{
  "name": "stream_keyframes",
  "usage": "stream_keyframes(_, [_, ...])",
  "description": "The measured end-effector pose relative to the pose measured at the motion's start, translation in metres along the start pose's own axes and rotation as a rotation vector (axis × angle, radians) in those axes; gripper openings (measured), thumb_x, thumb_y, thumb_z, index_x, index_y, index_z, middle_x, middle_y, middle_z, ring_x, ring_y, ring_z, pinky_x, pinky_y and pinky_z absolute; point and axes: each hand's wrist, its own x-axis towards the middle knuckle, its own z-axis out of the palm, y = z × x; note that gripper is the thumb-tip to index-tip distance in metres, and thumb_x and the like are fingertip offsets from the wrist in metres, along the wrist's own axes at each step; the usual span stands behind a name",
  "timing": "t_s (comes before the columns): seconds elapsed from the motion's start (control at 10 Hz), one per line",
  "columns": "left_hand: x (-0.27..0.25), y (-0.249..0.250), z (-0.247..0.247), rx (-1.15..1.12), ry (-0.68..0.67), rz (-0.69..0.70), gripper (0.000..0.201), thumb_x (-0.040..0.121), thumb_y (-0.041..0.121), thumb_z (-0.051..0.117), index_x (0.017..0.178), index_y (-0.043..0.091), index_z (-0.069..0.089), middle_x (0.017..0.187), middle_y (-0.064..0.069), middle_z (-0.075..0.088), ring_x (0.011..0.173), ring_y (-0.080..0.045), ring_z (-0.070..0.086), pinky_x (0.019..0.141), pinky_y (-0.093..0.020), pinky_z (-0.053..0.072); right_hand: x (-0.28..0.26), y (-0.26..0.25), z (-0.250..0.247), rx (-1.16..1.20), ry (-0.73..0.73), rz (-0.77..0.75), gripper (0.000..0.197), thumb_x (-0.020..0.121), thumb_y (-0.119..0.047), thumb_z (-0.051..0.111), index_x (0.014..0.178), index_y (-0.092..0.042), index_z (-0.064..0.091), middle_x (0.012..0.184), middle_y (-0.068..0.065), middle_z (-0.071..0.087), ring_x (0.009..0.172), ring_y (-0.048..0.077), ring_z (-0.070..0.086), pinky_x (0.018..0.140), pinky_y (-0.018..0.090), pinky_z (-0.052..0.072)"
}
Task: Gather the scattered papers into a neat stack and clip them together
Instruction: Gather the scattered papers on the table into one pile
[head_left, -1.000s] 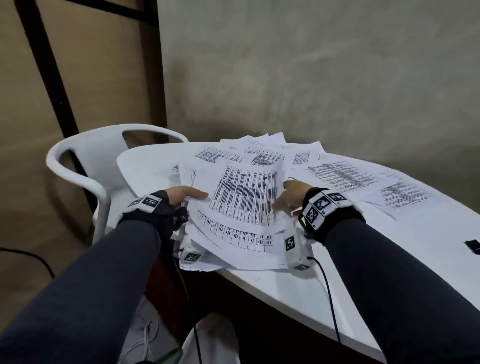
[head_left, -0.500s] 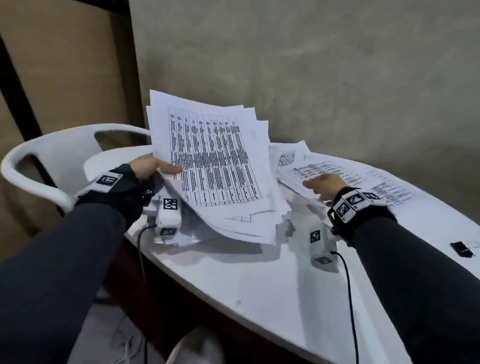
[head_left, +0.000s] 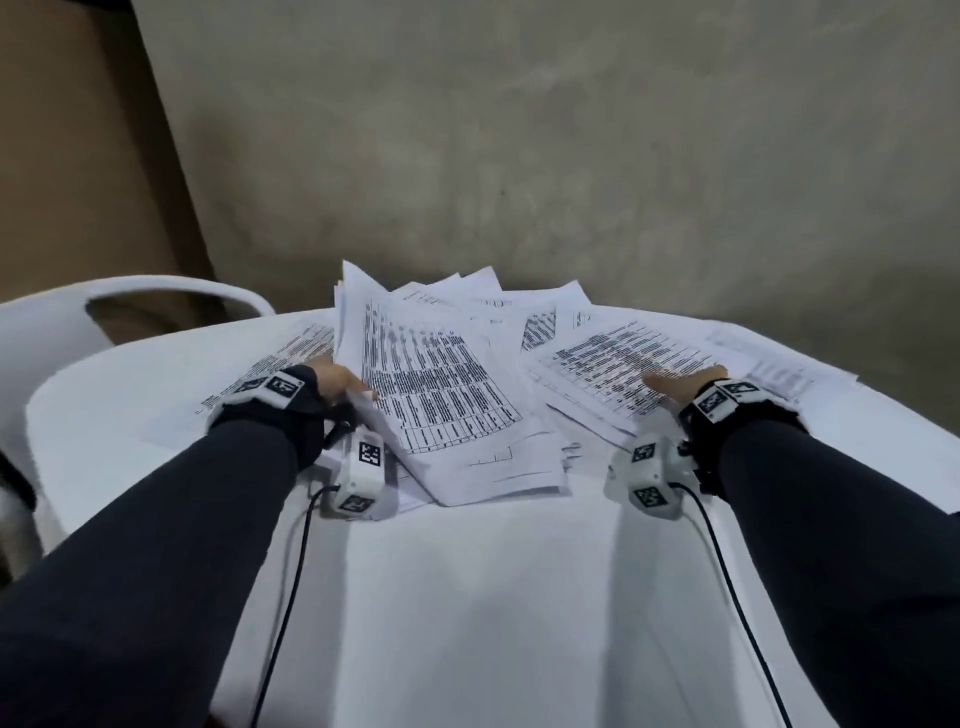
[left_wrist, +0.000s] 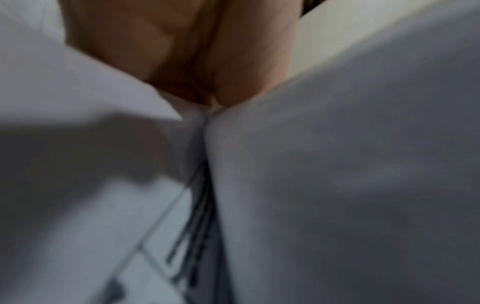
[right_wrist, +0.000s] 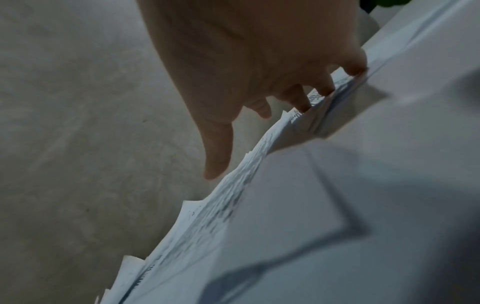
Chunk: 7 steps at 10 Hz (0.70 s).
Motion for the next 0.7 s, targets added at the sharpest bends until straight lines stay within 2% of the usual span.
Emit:
stream_keyframes(0.1, [0.007, 0.007, 0.008, 0.168, -0.013, 0.005, 0.045, 0.082, 0.009, 0.065, 0.122, -0.010, 0.053, 0.129, -0.026, 0.056, 0.090, -0.023, 0.049, 0.054, -0.020, 0.043, 0.008, -0.007, 0.011, -0.169, 0.008, -0.014, 0.139, 0.041, -0.061, 0.080, 0.148, -0.015, 0.005, 0.149, 0.020, 0.032, 0.134, 0.039, 0.036, 0.110, 0.051, 0.032])
stream_keyframes(0.2, [0.012, 0.007, 0.010, 0.150, -0.039, 0.018, 0.044, 0.086, 0.009, 0.060, 0.123, -0.014, 0.052, 0.109, -0.027, 0.067, 0.060, -0.017, 0.057, 0.046, -0.018, 0.041, 0.014, -0.018, 0.015, -0.106, -0.038, -0.104, 0.124, 0.062, -0.029, 0.086, 0.149, -0.013, 0.000, 0.154, 0.021, 0.017, 0.140, 0.039, 0.023, 0.114, 0.048, 0.022])
stream_keyframes(0.3, [0.010, 0.002, 0.006, 0.041, -0.085, -0.023, 0.029, 0.089, 0.002, 0.052, 0.113, -0.013, 0.060, 0.085, -0.028, 0.072, 0.037, -0.016, 0.053, 0.042, -0.019, 0.039, 0.010, -0.026, 0.012, 0.085, -0.016, -0.105, 0.108, 0.069, -0.005, 0.079, 0.149, -0.010, 0.005, 0.153, 0.020, 0.020, 0.139, 0.036, 0.027, 0.112, 0.044, 0.027])
stream_keyframes(0.4, [0.011, -0.002, 0.004, -0.044, -0.075, -0.042, 0.018, 0.087, -0.002, 0.052, 0.099, -0.009, 0.064, 0.070, -0.016, 0.074, 0.037, -0.019, 0.055, 0.040, -0.019, 0.041, 0.010, -0.030, 0.009, 0.250, 0.053, -0.033, 0.105, 0.076, -0.004, 0.074, 0.148, -0.005, -0.002, 0.150, 0.023, 0.029, 0.135, 0.033, 0.036, 0.110, 0.041, 0.032])
stream_keyframes(0.5, [0.009, -0.003, 0.003, -0.054, -0.081, -0.051, 0.029, 0.085, -0.003, 0.054, 0.112, -0.006, 0.064, 0.075, -0.015, 0.075, 0.055, -0.026, 0.055, 0.045, -0.022, 0.043, 0.021, -0.019, -0.004, 0.389, 0.139, 0.025, 0.083, 0.074, -0.011, 0.075, 0.142, 0.001, 0.028, 0.117, 0.020, 0.059, 0.108, 0.031, 0.059, 0.100, 0.041, 0.046])
stream_keyframes(0.6, [0.006, 0.001, 0.003, 0.002, -0.055, -0.026, 0.026, 0.088, -0.003, 0.051, 0.109, -0.014, 0.061, 0.095, -0.025, 0.072, 0.044, -0.021, 0.053, 0.040, -0.019, 0.039, 0.024, 0.003, -0.016, 0.178, 0.163, -0.002, 0.023, 0.079, -0.017, 0.069, 0.093, 0.000, 0.062, 0.103, 0.014, 0.060, 0.089, 0.026, 0.059, 0.087, 0.036, 0.052])
stream_keyframes(0.7, [0.006, 0.001, 0.006, 0.007, -0.097, -0.038, 0.021, 0.089, -0.002, 0.050, 0.105, -0.004, 0.062, 0.057, -0.020, 0.068, 0.026, -0.017, 0.046, 0.033, -0.013, 0.035, 0.033, 0.022, -0.009, -0.207, 0.104, -0.052, 0.025, 0.075, -0.032, 0.064, 0.096, -0.019, 0.068, 0.122, 0.006, 0.059, 0.111, 0.025, 0.059, 0.090, 0.034, 0.051])
